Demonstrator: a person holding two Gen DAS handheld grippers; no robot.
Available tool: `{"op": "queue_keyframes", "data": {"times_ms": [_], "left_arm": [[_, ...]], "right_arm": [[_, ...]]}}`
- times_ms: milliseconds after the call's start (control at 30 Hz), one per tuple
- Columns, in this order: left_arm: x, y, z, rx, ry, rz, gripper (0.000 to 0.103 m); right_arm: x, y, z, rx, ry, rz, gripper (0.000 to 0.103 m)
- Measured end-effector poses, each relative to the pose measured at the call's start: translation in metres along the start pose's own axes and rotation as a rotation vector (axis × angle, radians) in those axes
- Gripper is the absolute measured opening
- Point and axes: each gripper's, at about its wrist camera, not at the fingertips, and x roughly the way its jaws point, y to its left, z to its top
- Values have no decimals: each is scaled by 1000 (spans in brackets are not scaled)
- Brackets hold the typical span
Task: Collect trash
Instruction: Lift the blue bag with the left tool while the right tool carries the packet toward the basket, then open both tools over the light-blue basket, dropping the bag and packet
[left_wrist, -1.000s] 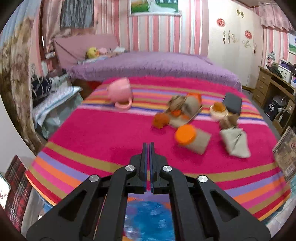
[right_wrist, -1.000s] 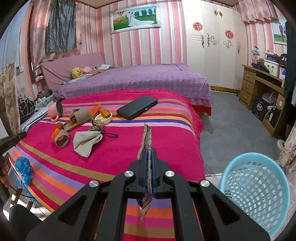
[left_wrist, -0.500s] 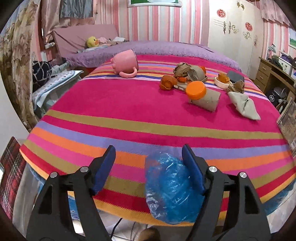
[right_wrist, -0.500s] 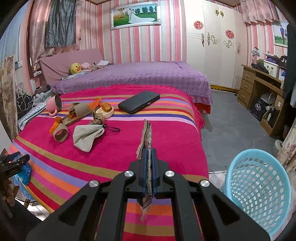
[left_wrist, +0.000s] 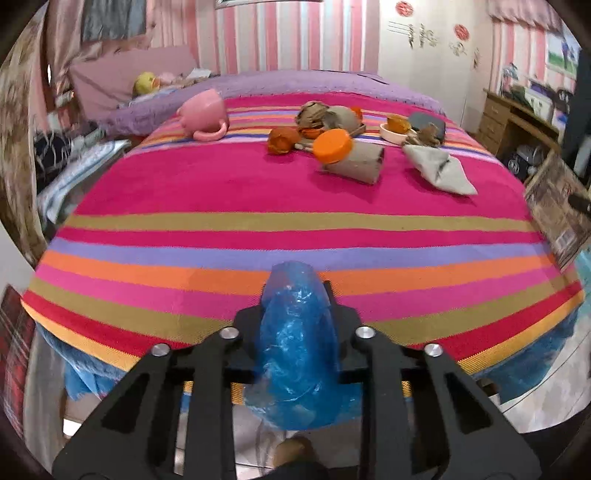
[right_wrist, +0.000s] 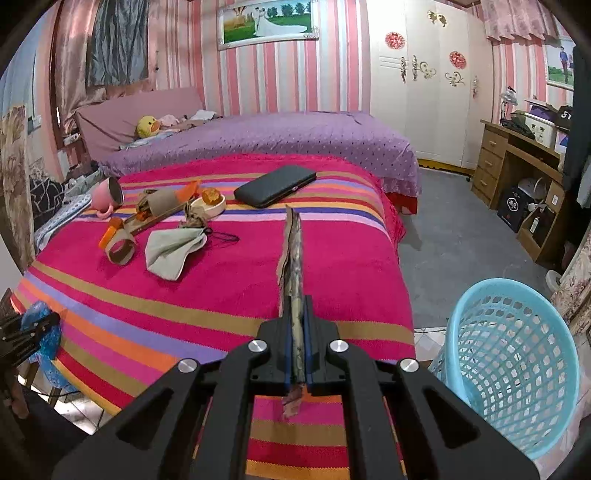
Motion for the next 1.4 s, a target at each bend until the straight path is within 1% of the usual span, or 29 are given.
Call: {"op": "queue_keyframes", "data": {"times_ms": [33,100,167,200,300,400,433,500,533,667,767,833,900,1000,1100,1133,1267,1333,1400], "left_arm": [[0,-3,3,5,4,4,19],[-1,-2,7,-17,13,-8,16],[-4,-5,17,-39,12,-19,15],[-8,-8,22,-41,2,-20,15],[-28,-33,43,-19,-62,-36,15],[-54,-73,69,24,-147,-75,15],[-64,-94,80,41,-182,-103,15],[-75,-120,91,60,-217,-141,15],[-81,-140,98,78,-235,-169,15],[-94,-215,108,157,-286,-251,15],[-95,-267,112,202,-298,-301,15],[-89,-305,112,233,-297,-324,15],[-85,-329,111,252,-287,-352,15],[-69,-382,110,294,-236,-425,15],[-54,-419,109,336,-211,-456,15],[-46,-435,107,344,-188,-483,15],[-20,-472,101,359,-108,-534,16],[-7,-489,95,386,-86,-544,17],[0,-494,89,401,-77,-538,20]], "right_arm": [[1,0,0,-4,2,2,5],[2,0,2,-18,5,6,3],[-1,0,6,-29,-6,8,3],[-5,-2,9,-33,-20,9,3],[-20,-10,17,-27,-56,13,3],[-45,-27,27,-15,-104,-7,3],[-53,-35,29,-10,-116,-15,3],[-72,-55,32,-3,-136,-49,3],[-82,-69,32,0,-143,-77,3],[-105,-117,27,34,-143,-157,3],[-116,-157,18,78,-128,-212,3],[-120,-179,10,109,-113,-235,3],[-121,-203,1,134,-88,-274,3],[-120,-229,-12,164,-61,-314,3],[-118,-248,-21,188,-46,-345,3],[-117,-253,-24,195,-44,-349,3],[-113,-272,-34,227,-39,-363,3],[-111,-277,-37,238,-41,-362,3],[-110,-279,-39,241,-38,-361,3]]}}
